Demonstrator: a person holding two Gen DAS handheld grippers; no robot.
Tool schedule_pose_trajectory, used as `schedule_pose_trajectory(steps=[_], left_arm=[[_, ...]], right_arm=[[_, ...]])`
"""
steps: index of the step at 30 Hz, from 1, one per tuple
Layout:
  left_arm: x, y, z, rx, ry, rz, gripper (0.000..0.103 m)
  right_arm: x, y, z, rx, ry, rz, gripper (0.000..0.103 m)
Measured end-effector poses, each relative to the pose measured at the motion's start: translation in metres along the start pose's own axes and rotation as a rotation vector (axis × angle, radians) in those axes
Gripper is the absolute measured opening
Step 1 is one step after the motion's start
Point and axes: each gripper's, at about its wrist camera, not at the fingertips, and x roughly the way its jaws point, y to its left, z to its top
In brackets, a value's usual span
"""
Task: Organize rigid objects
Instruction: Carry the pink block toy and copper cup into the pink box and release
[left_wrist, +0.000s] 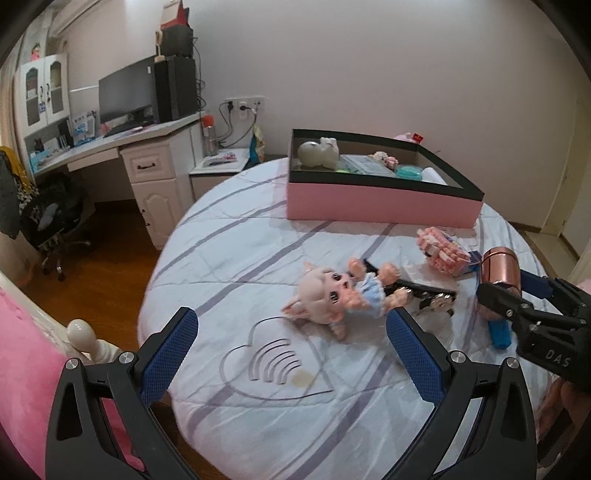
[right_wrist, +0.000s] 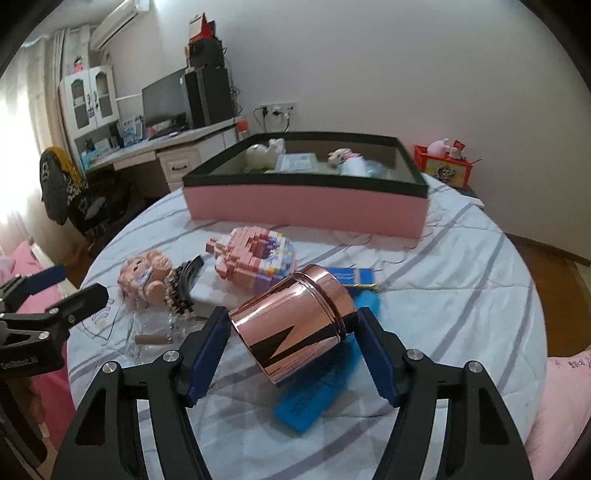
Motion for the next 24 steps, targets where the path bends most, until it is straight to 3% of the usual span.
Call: schedule_pose_trajectory(steps=[6, 11, 17, 23, 24], left_arm=[[0.010, -0.023, 0.015, 0.019, 0.019, -0.078, 0.103], [0.029, -0.061, 0.038, 0.078, 0.043, -0.093, 0.103], [0.057, -0.095, 0.057, 0.043, 0.122, -0.197, 0.103], [0.092, -0.108, 0.057, 0.028, 0.217, -0.138, 0.100], [0.096, -0.107, 0.057, 0.029, 0.220, -0.129, 0.092]], right_arm=[[-0.012, -0.024, 0.006, 0.046, -0.033, -0.018, 0.070], [-0.012, -0.049, 0.007, 0.086, -0.041, -0.040, 0.070], [-0.005, -0.072, 0.009, 0.118, -0.036, -0.043, 0.070], [0.003, -0.088, 0.011, 0.132, -0.027, -0.032, 0.071], [0.005, -0.089, 0.011, 0.133, -0.026, -0.033, 0.071]])
